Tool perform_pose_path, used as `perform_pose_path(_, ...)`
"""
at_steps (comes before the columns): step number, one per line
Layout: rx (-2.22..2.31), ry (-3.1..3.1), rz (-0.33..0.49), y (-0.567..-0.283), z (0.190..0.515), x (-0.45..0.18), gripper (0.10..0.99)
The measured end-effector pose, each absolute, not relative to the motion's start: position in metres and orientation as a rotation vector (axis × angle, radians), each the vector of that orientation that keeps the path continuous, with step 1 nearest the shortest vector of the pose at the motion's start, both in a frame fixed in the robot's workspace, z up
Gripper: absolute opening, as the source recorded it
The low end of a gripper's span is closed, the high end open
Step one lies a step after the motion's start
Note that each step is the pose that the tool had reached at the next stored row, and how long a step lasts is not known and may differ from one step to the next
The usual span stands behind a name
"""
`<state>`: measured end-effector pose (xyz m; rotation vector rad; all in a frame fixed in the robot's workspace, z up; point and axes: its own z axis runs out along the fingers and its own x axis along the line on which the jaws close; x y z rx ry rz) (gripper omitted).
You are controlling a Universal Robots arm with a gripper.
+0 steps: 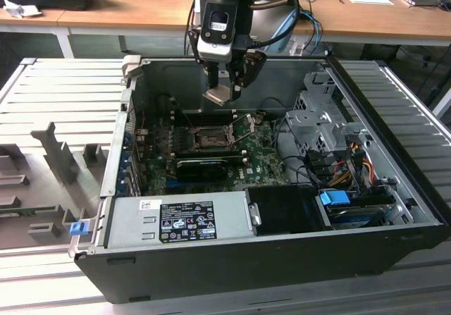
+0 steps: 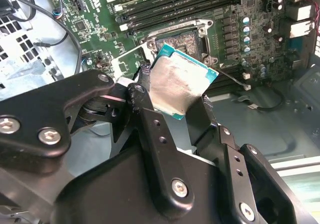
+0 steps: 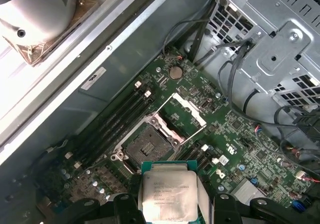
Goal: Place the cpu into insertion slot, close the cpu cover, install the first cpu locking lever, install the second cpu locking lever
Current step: 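Place the cpu into insertion slot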
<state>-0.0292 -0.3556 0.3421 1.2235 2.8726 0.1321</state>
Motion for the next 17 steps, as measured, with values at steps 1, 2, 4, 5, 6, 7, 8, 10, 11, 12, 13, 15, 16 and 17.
perform_pose_path(1, 1.228, 2.871, 0.132, -0.3556, 0.342, -0.0292, 0.525)
perform_pose_path(2, 1.237, 2.867, 0.132, -0.3556, 0.342, -0.0292, 0.525)
perform_pose_path(4, 1.25, 2.86, 0.132, -0.3556, 0.3418, -0.0292, 0.525)
perform_pose_path(5, 1.256, 2.858, 0.132, -0.3556, 0.3417, -0.0292, 0.525)
perform_pose_path(6, 1.273, 2.85, 0.132, -0.3555, 0.3414, -0.0292, 0.525)
perform_pose_path(7, 1.298, 2.837, 0.131, -0.3555, 0.3409, -0.0292, 0.525)
perform_pose_path(8, 1.325, 2.824, 0.131, -0.3555, 0.3404, -0.0292, 0.525)
perform_pose_path(10, 1.37, 2.801, 0.13, -0.3556, 0.3394, -0.0292, 0.525)
perform_pose_path(11, 1.388, 2.791, 0.13, -0.3556, 0.339, -0.0292, 0.525)
perform_pose_path(12, 1.412, 2.778, 0.13, -0.3556, 0.3385, -0.0292, 0.525)
perform_pose_path(13, 1.431, 2.768, 0.129, -0.3556, 0.3382, -0.0292, 0.525)
perform_pose_path(15, 1.47, 2.746, 0.129, -0.3556, 0.3376, -0.0292, 0.525)
perform_pose_path(16, 1.489, 2.736, 0.129, -0.3556, 0.3374, -0.0292, 0.525)
perform_pose_path(17, 1.503, 2.727, 0.128, -0.3556, 0.3372, -0.0292, 0.525)
